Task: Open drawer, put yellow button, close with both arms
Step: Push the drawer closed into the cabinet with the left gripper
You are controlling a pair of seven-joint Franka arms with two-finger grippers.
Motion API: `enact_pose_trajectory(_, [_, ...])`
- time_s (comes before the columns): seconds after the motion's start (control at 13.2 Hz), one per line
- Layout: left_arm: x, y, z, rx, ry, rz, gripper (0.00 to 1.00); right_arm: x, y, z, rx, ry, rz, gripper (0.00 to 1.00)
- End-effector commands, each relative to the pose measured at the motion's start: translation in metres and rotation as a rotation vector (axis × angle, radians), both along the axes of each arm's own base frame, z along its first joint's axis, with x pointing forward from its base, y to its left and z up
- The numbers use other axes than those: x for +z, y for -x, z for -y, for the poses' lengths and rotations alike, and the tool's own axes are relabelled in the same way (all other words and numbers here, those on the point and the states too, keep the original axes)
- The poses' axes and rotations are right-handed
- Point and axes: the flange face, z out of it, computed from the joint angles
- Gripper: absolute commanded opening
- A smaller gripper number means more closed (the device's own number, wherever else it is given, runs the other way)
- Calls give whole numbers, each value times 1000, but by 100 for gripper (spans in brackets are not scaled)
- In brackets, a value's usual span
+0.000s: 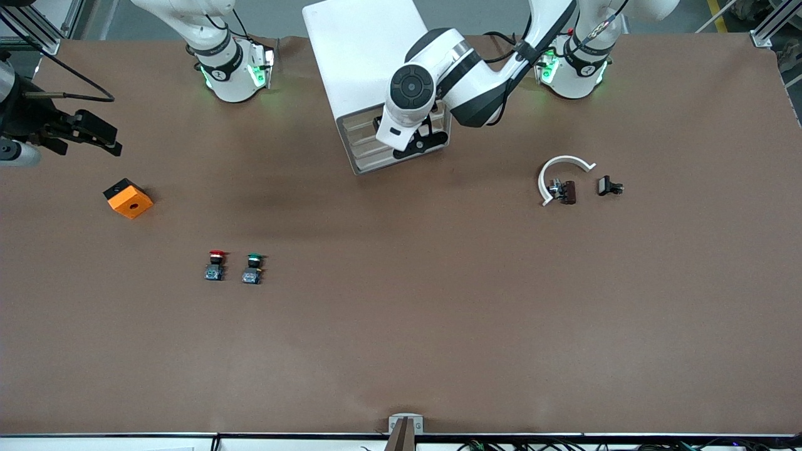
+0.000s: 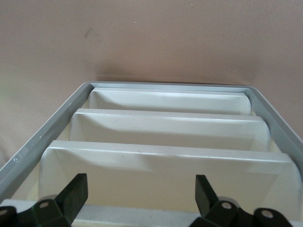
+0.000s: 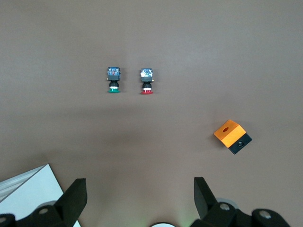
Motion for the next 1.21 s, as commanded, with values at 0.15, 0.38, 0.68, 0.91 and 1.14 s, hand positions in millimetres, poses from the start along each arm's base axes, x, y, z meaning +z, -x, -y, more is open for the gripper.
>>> enact_pose_trajectory(0.15, [30,-110,-72,167,6,84,100,14,-2,10,-21,-1,44,100])
enact_pose_trajectory(0.38, [38,-188,-149,226,-63,213,100,11,-10,10,-18,3,71,100])
enact_pose_trajectory(0.68, [67,-243,-229,273,-177,375,100,5,-14,11,-19,6,60,100])
enact_pose_trajectory(0.91, [86,-263,-288,353,-199,386,100,4,-14,3,-3,11,57,100])
enact_pose_trajectory(1.14, [115,-281,-337,306,-203,451,100,7,-15,0,3,8,65,100])
